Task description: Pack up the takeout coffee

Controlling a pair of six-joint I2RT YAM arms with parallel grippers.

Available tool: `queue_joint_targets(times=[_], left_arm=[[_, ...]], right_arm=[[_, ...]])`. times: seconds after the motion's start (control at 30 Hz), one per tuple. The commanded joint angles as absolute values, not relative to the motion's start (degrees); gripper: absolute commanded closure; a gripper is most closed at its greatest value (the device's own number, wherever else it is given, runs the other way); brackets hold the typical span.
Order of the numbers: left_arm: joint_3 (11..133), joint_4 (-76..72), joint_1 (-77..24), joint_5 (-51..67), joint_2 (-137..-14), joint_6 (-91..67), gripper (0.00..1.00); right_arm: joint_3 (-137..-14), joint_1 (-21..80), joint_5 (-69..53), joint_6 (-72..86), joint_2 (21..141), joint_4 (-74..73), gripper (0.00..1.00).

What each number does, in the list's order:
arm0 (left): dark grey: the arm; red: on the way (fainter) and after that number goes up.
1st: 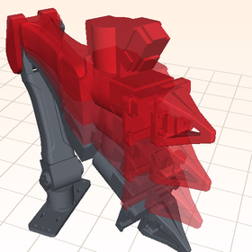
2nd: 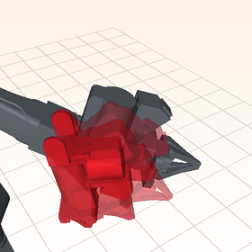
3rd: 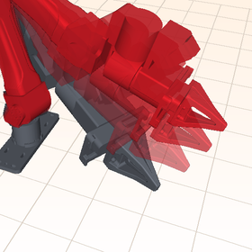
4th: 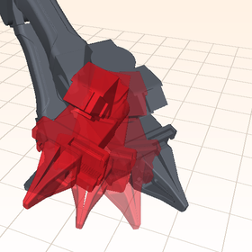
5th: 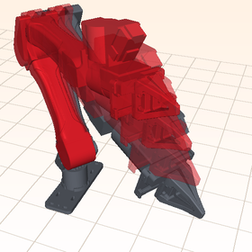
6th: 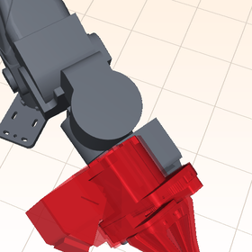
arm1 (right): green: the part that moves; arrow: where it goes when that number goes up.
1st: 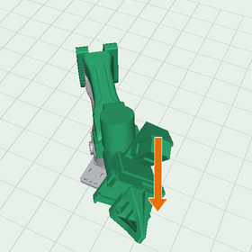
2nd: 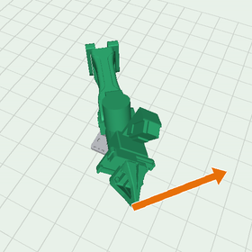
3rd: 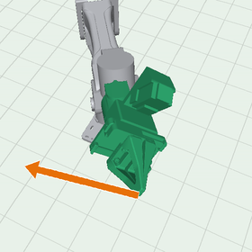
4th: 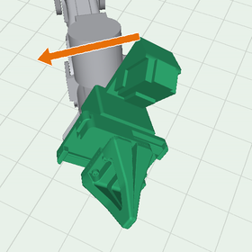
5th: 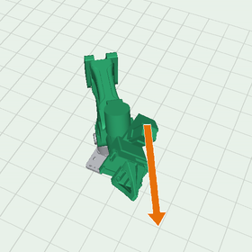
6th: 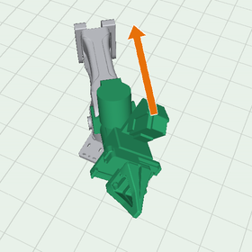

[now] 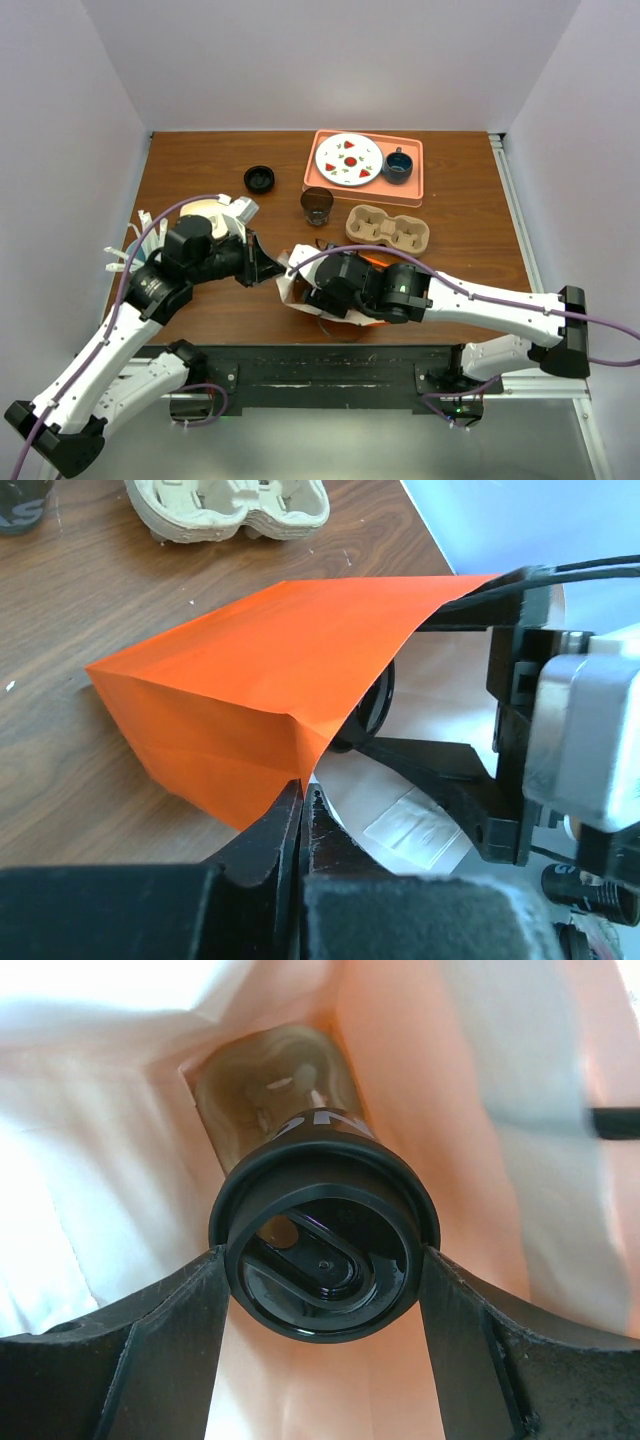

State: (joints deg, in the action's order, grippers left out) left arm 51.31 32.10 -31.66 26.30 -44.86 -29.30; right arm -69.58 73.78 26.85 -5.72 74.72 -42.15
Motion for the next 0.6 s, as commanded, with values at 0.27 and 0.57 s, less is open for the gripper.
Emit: queue_joint_targets(times=[0.27,0.57], left_arm=[[57.48,30.32,-32.34,24.52,-47.99,-21.01,1.00],[53.45,31.29,-32.43,26.72,-44.83,-24.69,0.75]], right_arm=[[-69.44,74.27,27.41,-18.98,71.98,-43.95,0.55],[-63.81,74.27,28.13,-15.21,70.58,-41.31,0.57]])
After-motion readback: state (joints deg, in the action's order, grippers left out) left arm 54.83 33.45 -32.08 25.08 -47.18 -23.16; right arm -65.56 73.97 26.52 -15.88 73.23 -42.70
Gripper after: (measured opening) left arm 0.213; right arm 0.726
